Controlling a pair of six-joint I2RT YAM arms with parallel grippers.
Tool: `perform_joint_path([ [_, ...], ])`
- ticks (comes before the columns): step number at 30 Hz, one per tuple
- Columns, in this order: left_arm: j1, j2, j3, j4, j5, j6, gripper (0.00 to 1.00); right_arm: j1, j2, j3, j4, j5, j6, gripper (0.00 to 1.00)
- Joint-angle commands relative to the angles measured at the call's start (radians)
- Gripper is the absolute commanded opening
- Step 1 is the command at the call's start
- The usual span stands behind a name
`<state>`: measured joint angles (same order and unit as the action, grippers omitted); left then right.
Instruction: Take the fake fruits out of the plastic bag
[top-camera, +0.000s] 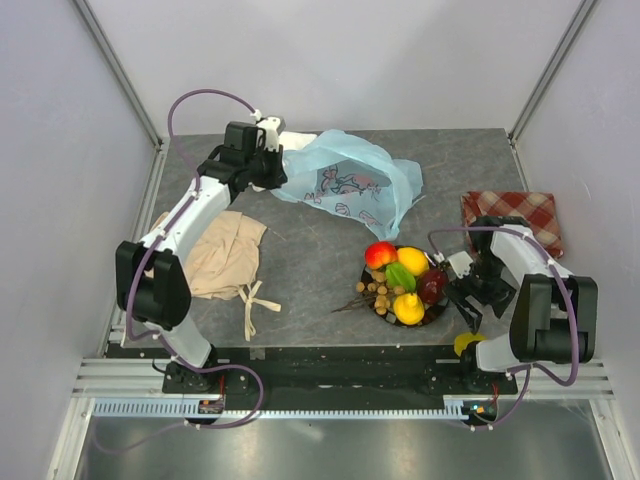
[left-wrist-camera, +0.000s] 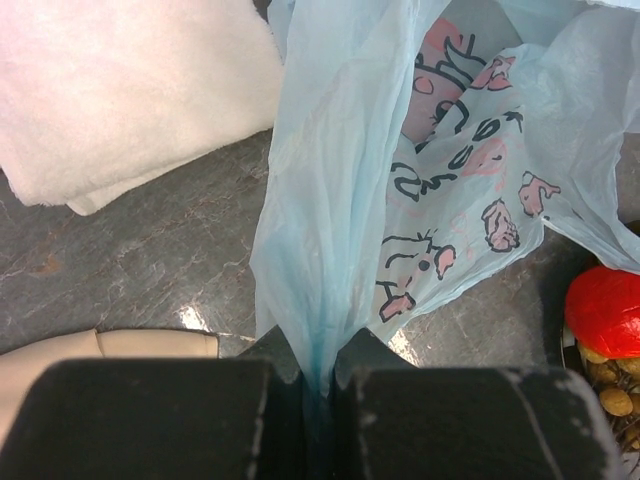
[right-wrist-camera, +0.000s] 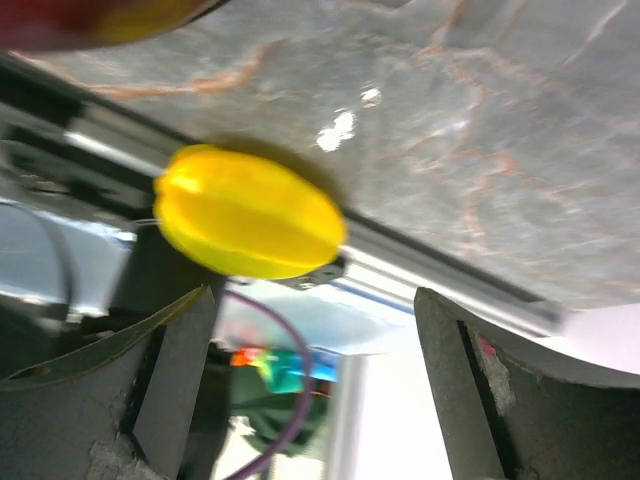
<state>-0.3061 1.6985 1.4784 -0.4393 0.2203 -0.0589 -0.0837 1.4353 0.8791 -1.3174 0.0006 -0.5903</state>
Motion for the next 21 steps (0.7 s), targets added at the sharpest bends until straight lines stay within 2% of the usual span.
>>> perform_joint_path([
  [1, 0.001, -0.071, -0.001, 0.048, 0.022, 0.001, 0.02, 0.01, 0.028, -0.021, 0.078, 0.116, -0.181, 0.9],
  [2, 0.001, -0.079, -0.004, 0.051, 0.018, 0.002, 0.02, 0.009, 0.025, -0.029, 0.081, 0.069, -0.215, 0.9],
  [6, 0.002, -0.097, -0.026, 0.056, 0.001, 0.011, 0.02, 0.025, -0.009, -0.144, 0.171, 0.055, -0.334, 0.91],
  [8, 0.004, -0.108, -0.033, 0.056, -0.007, 0.021, 0.02, 0.004, -0.01, -0.135, 0.159, 0.004, -0.417, 0.91],
  [12, 0.007, -0.114, -0.053, 0.059, -0.015, 0.022, 0.02, -0.022, -0.004, -0.169, 0.246, 0.057, -0.456, 0.89],
  [17, 0.009, -0.115, -0.055, 0.06, -0.007, 0.018, 0.01, -0.161, 0.132, -0.114, 0.343, 0.084, -0.392, 0.85],
  [21, 0.009, -0.111, -0.05, 0.06, 0.001, 0.008, 0.02, -0.345, 0.258, 0.047, 0.423, 0.107, -0.364, 0.83],
])
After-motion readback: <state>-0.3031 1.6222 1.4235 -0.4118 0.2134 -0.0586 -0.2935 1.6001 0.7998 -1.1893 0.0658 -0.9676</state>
